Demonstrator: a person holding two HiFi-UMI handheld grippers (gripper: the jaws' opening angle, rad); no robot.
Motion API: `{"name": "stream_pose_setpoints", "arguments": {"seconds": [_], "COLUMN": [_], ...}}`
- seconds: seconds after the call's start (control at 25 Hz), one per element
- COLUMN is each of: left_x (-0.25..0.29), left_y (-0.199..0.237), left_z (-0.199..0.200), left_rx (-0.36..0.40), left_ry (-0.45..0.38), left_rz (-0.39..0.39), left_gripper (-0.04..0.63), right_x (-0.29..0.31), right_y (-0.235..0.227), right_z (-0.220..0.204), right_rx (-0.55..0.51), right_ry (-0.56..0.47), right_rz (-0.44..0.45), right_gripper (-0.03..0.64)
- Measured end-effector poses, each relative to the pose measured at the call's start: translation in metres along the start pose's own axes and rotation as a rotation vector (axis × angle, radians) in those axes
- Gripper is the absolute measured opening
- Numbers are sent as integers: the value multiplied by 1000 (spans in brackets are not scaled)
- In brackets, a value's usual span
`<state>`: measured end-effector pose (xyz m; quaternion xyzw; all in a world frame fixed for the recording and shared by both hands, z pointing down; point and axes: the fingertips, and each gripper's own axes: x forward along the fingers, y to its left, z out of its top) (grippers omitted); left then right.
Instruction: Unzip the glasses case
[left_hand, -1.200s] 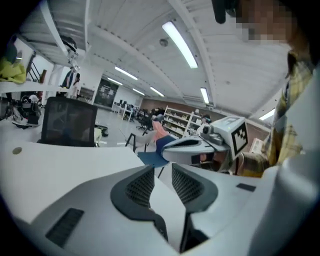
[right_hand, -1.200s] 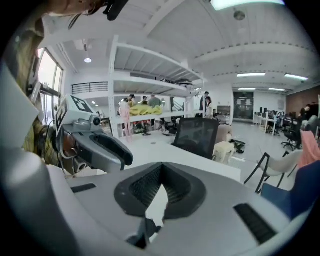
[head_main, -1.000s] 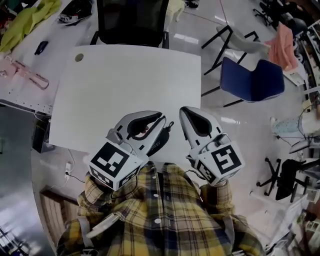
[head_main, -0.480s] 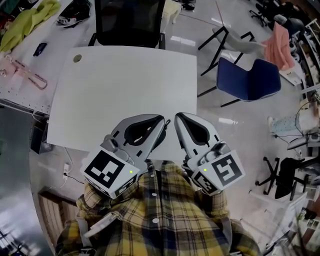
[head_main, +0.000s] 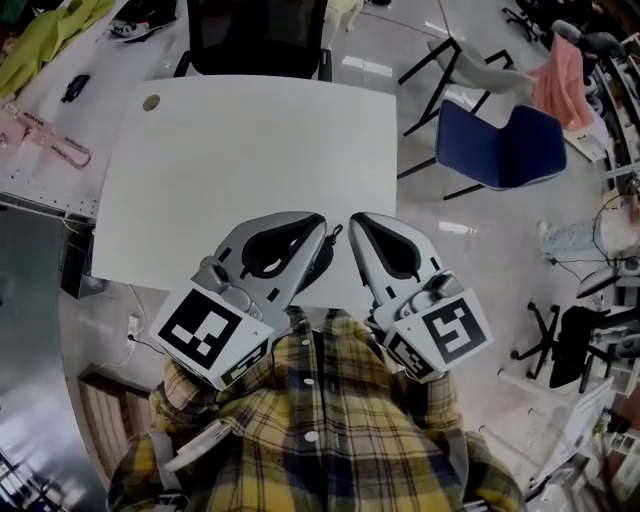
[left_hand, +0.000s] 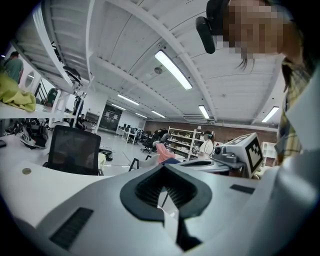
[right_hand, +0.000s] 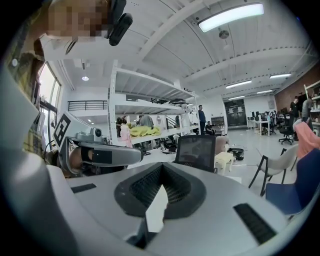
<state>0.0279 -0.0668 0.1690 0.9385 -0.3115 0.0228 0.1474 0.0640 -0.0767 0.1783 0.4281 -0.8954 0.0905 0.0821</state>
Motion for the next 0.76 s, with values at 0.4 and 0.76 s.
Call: {"name": "stream_pose_setpoints", "arguments": {"seconds": [0.4,0.76], "left_x": [3,2], "left_y": [2,2], "left_z": [-7,-11], "left_rx": [-8,-18], "left_ry": [28,36], "left_rz": [-18,-17], "left_gripper": [8,8], "right_x": [6,2], "right_y": [1,1], "right_z": [-13,-18], "right_rx": [12,21], "right_ry": [45,54], "right_rz": [7,-7], "right_gripper": [-2,-2]}}
